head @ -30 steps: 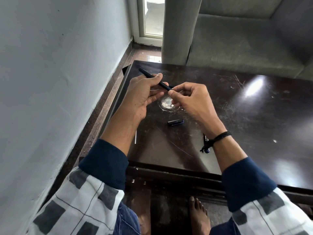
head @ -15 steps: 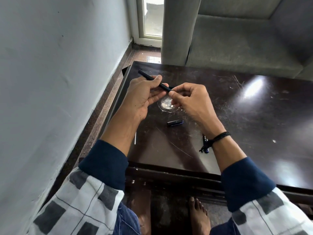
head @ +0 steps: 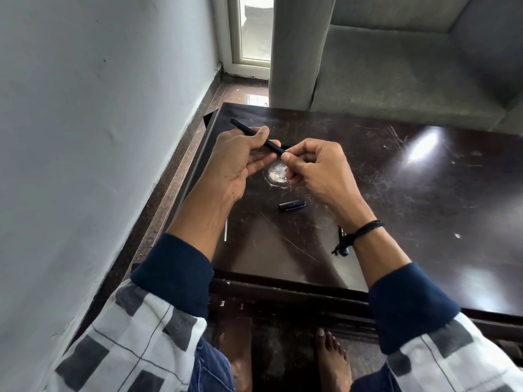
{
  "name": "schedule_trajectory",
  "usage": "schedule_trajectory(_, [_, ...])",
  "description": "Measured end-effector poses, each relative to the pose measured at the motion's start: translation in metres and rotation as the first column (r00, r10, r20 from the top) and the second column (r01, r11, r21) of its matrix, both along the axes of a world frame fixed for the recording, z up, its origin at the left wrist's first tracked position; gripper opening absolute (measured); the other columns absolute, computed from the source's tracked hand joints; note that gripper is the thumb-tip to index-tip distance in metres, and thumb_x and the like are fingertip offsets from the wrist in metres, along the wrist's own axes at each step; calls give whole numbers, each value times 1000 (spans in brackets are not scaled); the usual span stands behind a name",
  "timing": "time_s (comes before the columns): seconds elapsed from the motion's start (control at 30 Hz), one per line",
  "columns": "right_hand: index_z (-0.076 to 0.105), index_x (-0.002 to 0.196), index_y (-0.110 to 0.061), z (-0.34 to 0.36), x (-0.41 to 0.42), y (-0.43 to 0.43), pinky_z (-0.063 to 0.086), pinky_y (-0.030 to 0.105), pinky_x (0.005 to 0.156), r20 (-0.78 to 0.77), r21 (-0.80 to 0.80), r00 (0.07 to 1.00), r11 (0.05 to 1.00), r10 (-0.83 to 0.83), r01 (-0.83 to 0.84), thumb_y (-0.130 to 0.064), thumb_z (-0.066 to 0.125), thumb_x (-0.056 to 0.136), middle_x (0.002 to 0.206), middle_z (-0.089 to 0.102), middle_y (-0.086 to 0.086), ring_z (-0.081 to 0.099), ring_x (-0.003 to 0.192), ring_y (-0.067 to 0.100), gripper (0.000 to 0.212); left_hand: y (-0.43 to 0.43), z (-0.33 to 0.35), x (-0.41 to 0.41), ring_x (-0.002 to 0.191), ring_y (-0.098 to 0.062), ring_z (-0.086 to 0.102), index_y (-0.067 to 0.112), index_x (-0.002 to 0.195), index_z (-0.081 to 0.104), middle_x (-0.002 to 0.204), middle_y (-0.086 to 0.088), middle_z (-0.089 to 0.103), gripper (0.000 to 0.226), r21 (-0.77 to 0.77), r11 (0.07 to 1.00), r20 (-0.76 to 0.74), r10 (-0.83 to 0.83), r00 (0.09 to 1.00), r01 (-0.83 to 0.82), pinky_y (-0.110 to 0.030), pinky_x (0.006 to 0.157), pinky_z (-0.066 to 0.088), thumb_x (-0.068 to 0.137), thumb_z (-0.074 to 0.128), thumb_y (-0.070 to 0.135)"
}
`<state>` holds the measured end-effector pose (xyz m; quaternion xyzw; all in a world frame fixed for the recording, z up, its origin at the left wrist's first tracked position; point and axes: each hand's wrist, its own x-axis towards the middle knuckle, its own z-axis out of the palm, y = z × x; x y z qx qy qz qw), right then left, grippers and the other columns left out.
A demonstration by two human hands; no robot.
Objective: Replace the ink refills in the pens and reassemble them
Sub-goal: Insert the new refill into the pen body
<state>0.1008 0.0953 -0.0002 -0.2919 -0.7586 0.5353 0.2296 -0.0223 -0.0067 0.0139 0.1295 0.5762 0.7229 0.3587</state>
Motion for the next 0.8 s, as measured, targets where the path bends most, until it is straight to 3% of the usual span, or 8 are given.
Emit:
schedule_trajectory(0.27, [72, 91, -10, -1, 0, -1, 63, 39, 72, -23, 14, 1000, 1000, -10, 11, -12, 72, 95, 67, 73, 5, 68, 63, 18, 5, 0, 2, 1, 88, -25, 76, 9, 95, 64, 86, -13, 77, 2, -12, 1000, -13, 3, 1000, -3, -30, 77, 62, 96, 65, 10])
schedule_trajectory(0.5, [72, 91, -11, 0, 0, -2, 61, 31, 67, -25, 18, 1000, 1000, -7, 7, -13, 71, 96, 69, 73, 6, 68, 62, 15, 5, 0, 2, 0, 90, -26, 76, 10, 95, 64, 88, -13, 77, 2, -19, 1000, -23, 7, 1000, -7, -33, 81, 62, 96, 65, 11])
schedule_trajectory(0.8, [72, 90, -13, 0, 0, -2, 61, 31, 67, -12, 36, 1000, 999, -7, 7, -14, 72, 96, 66, 73, 3, 68, 61, 15, 6, 0, 2, 0, 90, -27, 76, 11, 93, 64, 91, -15, 77, 3, -27, 1000, -29, 9, 1000, -10, -32, 80, 61, 96, 65, 12])
